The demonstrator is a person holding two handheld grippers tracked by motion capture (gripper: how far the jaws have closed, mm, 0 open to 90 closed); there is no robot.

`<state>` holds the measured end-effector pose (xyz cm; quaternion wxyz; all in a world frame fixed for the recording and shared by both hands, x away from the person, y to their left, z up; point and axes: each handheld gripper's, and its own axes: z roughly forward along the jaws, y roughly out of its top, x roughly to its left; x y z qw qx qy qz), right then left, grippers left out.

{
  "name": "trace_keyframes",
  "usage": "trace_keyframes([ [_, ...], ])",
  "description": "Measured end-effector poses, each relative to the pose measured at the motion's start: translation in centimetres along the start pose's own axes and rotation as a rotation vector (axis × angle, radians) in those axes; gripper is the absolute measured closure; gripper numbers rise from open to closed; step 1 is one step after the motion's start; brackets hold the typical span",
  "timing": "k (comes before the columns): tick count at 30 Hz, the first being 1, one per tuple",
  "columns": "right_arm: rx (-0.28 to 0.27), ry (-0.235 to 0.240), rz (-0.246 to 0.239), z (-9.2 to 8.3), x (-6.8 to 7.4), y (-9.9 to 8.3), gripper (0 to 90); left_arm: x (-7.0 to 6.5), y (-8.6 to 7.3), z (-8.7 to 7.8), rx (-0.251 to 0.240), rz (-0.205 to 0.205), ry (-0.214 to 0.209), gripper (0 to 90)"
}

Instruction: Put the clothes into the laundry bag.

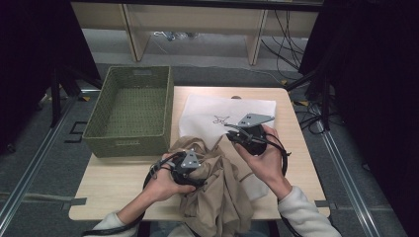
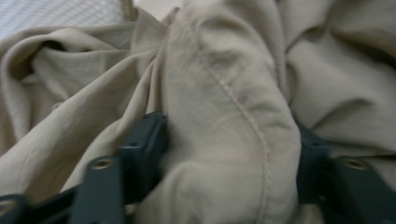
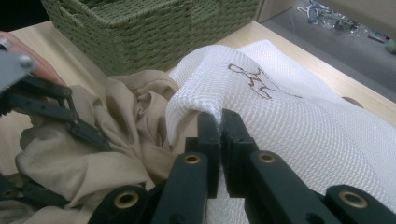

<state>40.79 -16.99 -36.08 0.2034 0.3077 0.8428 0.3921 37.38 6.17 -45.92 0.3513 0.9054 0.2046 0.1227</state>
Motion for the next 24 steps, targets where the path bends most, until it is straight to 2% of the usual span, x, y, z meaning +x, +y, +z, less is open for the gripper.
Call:
trace_keyframes([
  [2, -0.007, -0.005, -0.001, 0.1, 0.0, 0.0, 88.4, -0.2, 0.1, 0.2, 0.01, 0.007, 0.002, 45.7],
  [3, 0.005, 0.0, 0.007, 0.0, 0.2, 0.0, 88.4, -0.4, 0.3, 0.6, 0.039, 0.034, 0.026, 48.6],
  [5, 0.005, 0.001, -0.009, 0.0, 0.1, 0.0, 88.4, -0.6, 0.5, 0.8, 0.062, 0.05, 0.047, 55.6],
  [7, 0.002, -0.003, -0.007, 0.1, 0.3, 0.0, 88.4, -0.8, 0.7, 1.0, 0.074, 0.06, 0.053, 61.4],
  [11, -0.008, 0.003, -0.007, 0.0, 0.6, 0.2, 88.5, -1.3, 0.8, 1.0, 0.072, 0.075, 0.105, 73.7],
  [12, -0.004, 0.009, -0.001, 0.0, 0.7, 0.2, 88.5, -1.4, 0.8, 1.0, 0.069, 0.067, 0.103, 75.7],
  [14, -0.013, 0.005, -0.018, -0.1, 0.6, 0.2, 88.5, -1.2, 1.0, 0.3, 0.063, 0.049, 0.062, 78.2],
  [15, -0.02, 0.004, -0.008, -0.1, 0.6, 0.2, 88.5, -1.2, 1.2, -0.1, 0.05, 0.033, 0.061, 79.3],
  [16, -0.03, -0.006, -0.024, -0.1, 0.5, 0.2, 88.5, -1.1, 1.3, -0.8, 0.027, 0.015, 0.05, 79.8],
  [17, -0.016, 0.006, 0.011, -0.2, 0.6, 0.2, 88.5, -1.1, 1.6, -1.6, 0.006, 0.001, 0.042, 80.5],
  [18, -0.022, -0.003, 0.012, -0.2, 0.6, 0.2, 88.5, -1.1, 1.9, -2.4, -0.019, -0.006, 0.033, 81.2],
  [20, -0.03, -0.003, -0.013, -0.2, 0.4, 0.2, 88.5, -1.5, 2.7, -4.0, -0.068, -0.003, 0.025, 82.0],
  [22, -0.03, -0.003, -0.008, -0.2, 0.4, 0.3, 88.5, -2.2, 3.7, -5.2, -0.121, 0.009, 0.022, 82.4],
  [24, -0.027, 0.009, -0.003, -0.2, 0.5, 0.3, 88.5, -2.7, 4.2, -5.7, -0.136, 0.023, 0.027, 82.6],
])
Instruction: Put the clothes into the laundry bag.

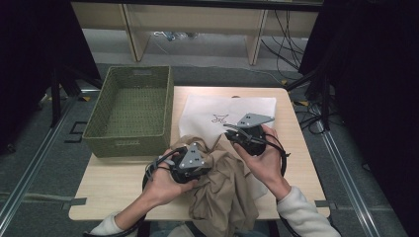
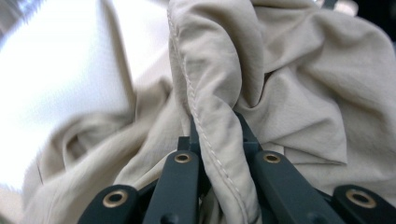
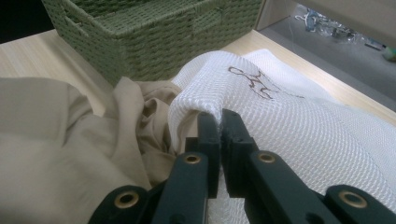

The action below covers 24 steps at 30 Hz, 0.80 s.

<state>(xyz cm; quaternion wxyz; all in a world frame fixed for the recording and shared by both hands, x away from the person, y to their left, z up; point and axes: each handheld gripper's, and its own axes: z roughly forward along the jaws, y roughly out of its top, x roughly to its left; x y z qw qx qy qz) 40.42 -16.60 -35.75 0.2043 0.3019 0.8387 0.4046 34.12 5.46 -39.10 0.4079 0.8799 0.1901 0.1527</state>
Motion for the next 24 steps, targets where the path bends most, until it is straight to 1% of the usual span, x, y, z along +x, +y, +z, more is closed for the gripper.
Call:
trace_keyframes([
  [1, -0.004, -0.002, -0.002, 0.0, 0.0, 0.0, 88.5, -0.5, 1.2, -0.3, -0.022, 0.07, 0.042, 82.6],
  [2, -0.012, -0.004, -0.003, 0.0, 0.1, 0.1, 88.5, -0.8, 1.7, -0.1, -0.024, 0.07, 0.069, 82.6],
  [3, -0.014, 0.004, 0.007, -0.2, 0.2, 0.1, 88.5, -0.9, 2.0, 0.5, -0.02, 0.072, 0.045, 82.6],
  [4, -0.022, 0.01, -0.003, -0.2, 0.2, 0.2, 88.6, -0.8, 2.2, 1.6, 0.001, 0.07, 0.045, 82.5],
  [5, -0.027, 0.019, 0.007, -0.3, 0.4, 0.3, 88.6, -0.6, 2.2, 2.4, 0.018, 0.053, 0.03, 82.5],
  [6, -0.022, 0.023, 0.01, -0.5, 0.5, 0.3, 88.7, -0.1, 2.2, 3.4, 0.039, 0.037, 0.028, 82.4],
  [7, -0.022, 0.023, 0.01, -0.5, 0.5, 0.3, 88.7, -0.1, 2.2, 3.4, 0.039, 0.037, 0.028, 82.3],
  [8, -0.025, 0.028, 0.001, -0.5, 0.6, 0.3, 88.7, 0.6, 2.0, 5.0, 0.071, 0.004, 0.029, 82.3],
  [9, -0.027, 0.031, 0.002, -0.7, 0.8, 0.4, 88.7, 0.8, 2.0, 5.7, 0.083, -0.008, 0.025, 82.1],
  [10, -0.029, 0.039, 0.002, -0.8, 1.0, 0.5, 88.8, 1.3, 1.8, 7.1, 0.104, -0.019, 0.054, 81.9],
  [11, -0.029, 0.042, 0.005, -0.9, 1.0, 0.5, 88.8, 1.4, 1.7, 7.8, 0.119, -0.027, 0.067, 81.7],
  [12, -0.032, 0.053, 0.008, -0.9, 1.1, 0.6, 88.8, 1.5, 1.6, 8.4, 0.115, -0.048, 0.075, 81.6],
  [13, -0.03, 0.057, 0.0, -0.9, 1.1, 0.6, 88.8, 1.5, 1.6, 8.9, 0.116, -0.069, 0.073, 81.5],
  [14, -0.03, 0.059, 0.009, -1.0, 1.2, 0.6, 88.8, 1.7, 1.6, 9.1, 0.114, -0.089, 0.056, 81.4],
  [16, -0.025, 0.059, 0.006, -1.1, 1.2, 0.6, 88.8, 2.2, 1.7, 8.8, 0.093, -0.145, 0.057, 81.6],
  [17, -0.026, 0.06, 0.009, -1.2, 1.2, 0.6, 88.8, 2.5, 1.7, 8.3, 0.077, -0.163, 0.068, 81.7],
  [18, -0.037, 0.044, -0.004, -1.3, 1.0, 0.6, 88.8, 2.6, 1.7, 7.8, 0.053, -0.193, 0.068, 81.9],
  [19, -0.032, 0.051, 0.028, -1.4, 1.0, 0.5, 88.8, 2.9, 1.8, 7.0, 0.043, -0.197, 0.089, 82.0],
  [20, -0.032, 0.051, 0.024, -1.6, 0.7, 0.5, 88.8, 2.9, 1.8, 7.0, 0.043, -0.197, 0.089, 82.2],
  [21, -0.031, 0.05, 0.036, -1.8, 0.6, 0.6, 88.8, 3.0, 2.2, 5.6, -0.006, -0.23, 0.114, 82.3],
  [23, -0.048, 0.055, 0.025, -2.0, 0.6, 0.7, 88.8, 2.8, 2.7, 4.6, -0.031, -0.233, 0.131, 82.4],
  [24, -0.048, 0.055, 0.025, -2.0, 0.6, 0.7, 88.8, 2.8, 2.7, 4.6, -0.031, -0.233, 0.131, 82.4],
])
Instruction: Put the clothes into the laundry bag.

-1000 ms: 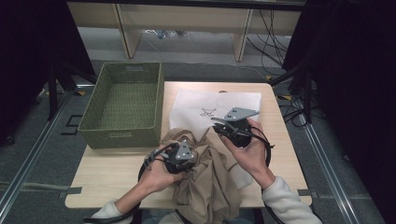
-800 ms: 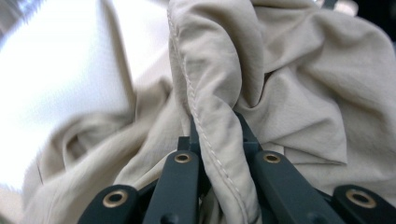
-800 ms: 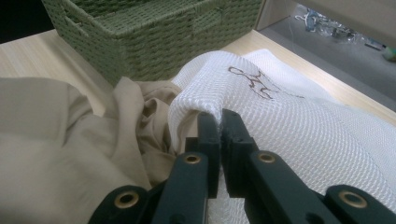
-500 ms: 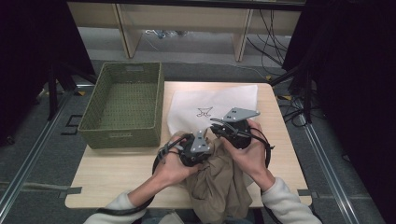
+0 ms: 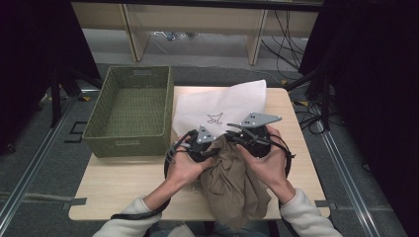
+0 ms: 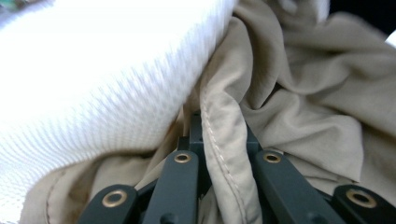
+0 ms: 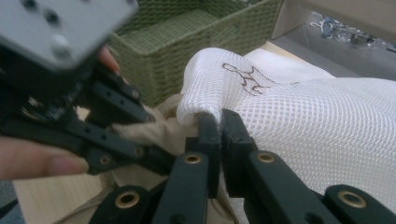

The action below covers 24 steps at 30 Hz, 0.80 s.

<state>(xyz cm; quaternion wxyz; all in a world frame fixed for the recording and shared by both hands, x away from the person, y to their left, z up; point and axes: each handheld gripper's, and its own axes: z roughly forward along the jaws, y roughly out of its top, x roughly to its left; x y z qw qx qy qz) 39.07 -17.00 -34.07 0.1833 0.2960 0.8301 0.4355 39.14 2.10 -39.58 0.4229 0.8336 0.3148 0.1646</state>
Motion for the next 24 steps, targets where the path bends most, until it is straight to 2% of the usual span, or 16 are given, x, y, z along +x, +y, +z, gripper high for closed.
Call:
trace_keyframes([
  [1, -0.007, 0.003, -0.011, -0.1, 0.2, 0.2, 88.8, -0.2, 0.1, -0.1, -0.008, 0.001, 0.015, 82.4],
  [2, 0.003, 0.001, 0.028, -0.2, 0.5, 0.2, 88.8, -0.2, 0.1, -0.1, -0.008, 0.001, 0.015, 82.3],
  [4, -0.002, 0.0, 0.004, 0.1, 0.1, 0.0, 88.8, -0.2, -0.2, 0.8, -0.001, -0.001, 0.026, 81.5],
  [5, 0.01, -0.005, 0.02, 0.3, 0.0, -0.2, 88.8, 0.1, -0.5, 1.7, 0.014, 0.024, 0.044, 80.2],
  [6, 0.017, 0.002, 0.006, 0.6, -0.2, -0.3, 88.8, 0.4, -1.4, 3.5, 0.044, 0.013, 0.07, 78.8],
  [8, 0.045, -0.002, 0.036, 1.2, -0.3, -0.8, 88.8, 0.8, -2.3, 5.2, 0.026, -0.024, 0.072, 73.3],
  [9, 0.052, -0.005, 0.024, 1.5, -0.5, -1.0, 88.8, 1.2, -2.4, 5.2, 0.054, 0.019, 0.058, 69.9],
  [11, 0.061, -0.004, 0.039, 1.6, -0.6, -1.1, 88.7, 1.2, -2.4, 5.1, 0.043, 0.036, 0.053, 59.7],
  [12, 0.059, -0.013, 0.029, 1.8, -1.0, -1.3, 88.7, 1.0, -2.2, 4.7, 0.031, 0.044, 0.022, 53.6],
  [14, 0.062, -0.013, 0.026, 1.8, -1.1, -1.3, 88.7, 1.0, -2.1, 4.2, 0.035, 0.054, 0.015, 44.3],
  [15, 0.061, -0.015, 0.031, 1.8, -1.2, -1.3, 88.7, 0.8, -2.1, 3.6, 0.018, 0.046, -0.006, 44.3],
  [16, 0.054, -0.027, 0.032, 1.8, -1.3, -1.3, 88.7, 0.7, -2.1, 2.4, -0.001, 0.033, -0.04, 35.6],
  [18, 0.057, -0.043, 0.015, 1.6, -1.4, -1.3, 88.7, 0.8, -2.2, 0.9, -0.008, 0.035, -0.07, 30.6],
  [22, 0.066, -0.03, 0.023, 1.7, -1.3, -1.3, 88.7, 0.9, -2.6, -2.2, -0.051, 0.024, -0.113, 23.1],
  [23, 0.066, -0.03, 0.023, 1.7, -1.3, -1.3, 88.7, 1.1, -2.8, -3.1, -0.064, 0.028, -0.117, 23.1],
  [24, 0.067, -0.032, 0.022, 1.7, -1.3, -1.3, 88.7, 1.6, -3.3, -4.4, -0.052, 0.035, -0.094, 22.3],
])
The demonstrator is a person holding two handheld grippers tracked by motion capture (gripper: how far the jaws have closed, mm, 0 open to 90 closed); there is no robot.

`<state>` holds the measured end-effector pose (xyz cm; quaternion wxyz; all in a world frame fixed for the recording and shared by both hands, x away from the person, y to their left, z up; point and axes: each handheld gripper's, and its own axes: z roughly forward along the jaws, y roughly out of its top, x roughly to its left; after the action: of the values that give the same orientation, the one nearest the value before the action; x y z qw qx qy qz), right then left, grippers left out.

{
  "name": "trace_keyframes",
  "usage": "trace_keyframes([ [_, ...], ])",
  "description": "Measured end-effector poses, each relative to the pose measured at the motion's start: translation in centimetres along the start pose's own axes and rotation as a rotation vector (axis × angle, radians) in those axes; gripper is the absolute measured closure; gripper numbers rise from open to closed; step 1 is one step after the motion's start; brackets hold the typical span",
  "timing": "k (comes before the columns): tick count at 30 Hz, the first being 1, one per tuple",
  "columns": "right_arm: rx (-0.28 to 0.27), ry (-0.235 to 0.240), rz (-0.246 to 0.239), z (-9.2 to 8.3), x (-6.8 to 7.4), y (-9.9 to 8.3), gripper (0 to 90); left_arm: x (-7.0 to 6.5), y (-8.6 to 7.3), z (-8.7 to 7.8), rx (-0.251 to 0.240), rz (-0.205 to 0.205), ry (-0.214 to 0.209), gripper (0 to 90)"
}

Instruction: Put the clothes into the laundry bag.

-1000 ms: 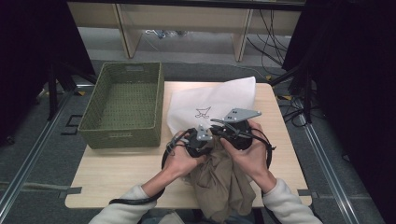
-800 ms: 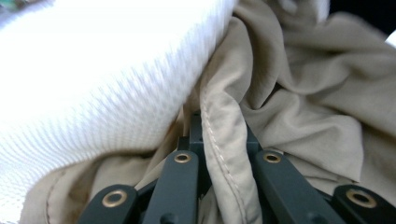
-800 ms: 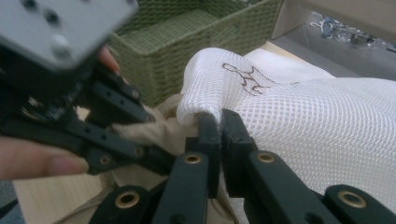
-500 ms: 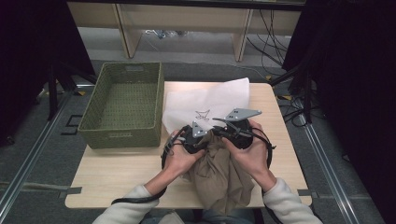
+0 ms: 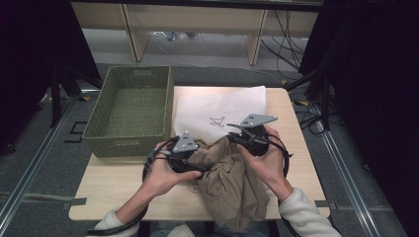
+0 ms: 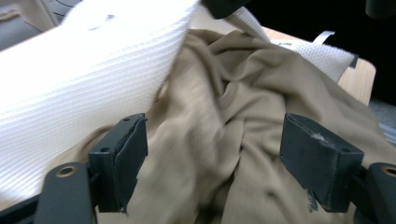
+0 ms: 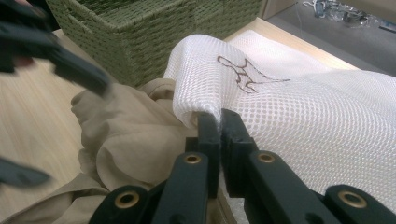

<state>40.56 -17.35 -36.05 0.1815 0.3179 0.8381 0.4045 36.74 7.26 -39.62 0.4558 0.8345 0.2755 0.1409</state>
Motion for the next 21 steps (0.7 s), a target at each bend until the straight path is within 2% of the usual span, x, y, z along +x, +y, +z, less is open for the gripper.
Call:
trace_keyframes([
  [1, 0.0, 0.0, 0.0, 0.0, 0.0, 0.0, 88.6, 0.2, -0.4, -0.4, -0.013, -0.007, 0.019, 21.6],
  [2, 0.001, -0.006, 0.008, 0.0, 0.1, 0.0, 88.6, 0.7, -0.7, -0.8, 0.01, 0.009, 0.032, 21.2],
  [3, 0.004, -0.008, 0.002, 0.0, 0.1, 0.0, 88.6, 1.1, -1.2, -0.8, 0.007, -0.003, 0.035, 21.1],
  [4, 0.0, 0.001, -0.004, 0.1, 0.1, 0.0, 88.6, 1.5, -1.6, -0.8, 0.022, 0.0, 0.043, 21.0],
  [6, 0.001, -0.011, -0.003, 0.0, 0.1, 0.0, 88.6, 2.1, -2.6, -0.5, 0.062, 0.013, 0.036, 21.3],
  [7, 0.001, -0.009, -0.003, 0.0, 0.1, 0.0, 88.6, 2.4, -3.1, -0.3, 0.078, 0.011, 0.046, 20.9],
  [8, 0.007, -0.008, 0.01, -0.1, 0.1, 0.0, 88.6, 2.7, -3.5, -0.1, 0.102, 0.031, 0.073, 20.5],
  [9, 0.008, -0.014, 0.01, 0.0, 0.1, 0.0, 88.6, 3.2, -3.9, 0.1, 0.125, 0.048, 0.073, 20.4],
  [11, 0.002, -0.003, 0.018, 0.1, 0.2, -0.1, 88.5, 3.9, -4.7, 0.9, 0.133, 0.009, 0.067, 20.9],
  [12, 0.002, -0.003, 0.018, 0.1, 0.2, -0.1, 88.5, 3.9, -4.7, 0.9, 0.133, 0.009, 0.067, 21.3],
  [14, 0.012, 0.0, -0.009, 0.2, 0.2, -0.1, 88.5, 4.8, -5.4, 2.8, 0.176, 0.016, 0.07, 22.7],
  [15, 0.016, -0.003, -0.001, 0.2, 0.2, -0.1, 88.5, 5.0, -5.6, 3.4, 0.188, 0.016, 0.063, 25.1],
  [16, 0.007, 0.001, -0.017, 0.3, 0.2, -0.1, 88.5, 5.0, -5.6, 3.4, 0.188, 0.016, 0.063, 28.9],
  [17, 0.016, 0.003, 0.002, 0.3, 0.2, -0.2, 88.5, 5.1, -5.8, 4.0, 0.205, 0.023, 0.055, 33.7],
  [18, 0.022, 0.002, 0.008, 0.4, 0.2, -0.2, 88.5, 5.0, -5.8, 4.4, 0.221, 0.025, 0.069, 37.7],
  [20, 0.024, 0.004, -0.013, 0.6, 0.1, -0.3, 88.5, 4.5, -5.4, 5.0, 0.23, 0.029, 0.072, 47.0],
  [21, 0.017, 0.01, -0.02, 0.8, 0.1, -0.3, 88.5, 4.3, -5.3, 5.2, 0.231, 0.028, 0.087, 50.8],
])
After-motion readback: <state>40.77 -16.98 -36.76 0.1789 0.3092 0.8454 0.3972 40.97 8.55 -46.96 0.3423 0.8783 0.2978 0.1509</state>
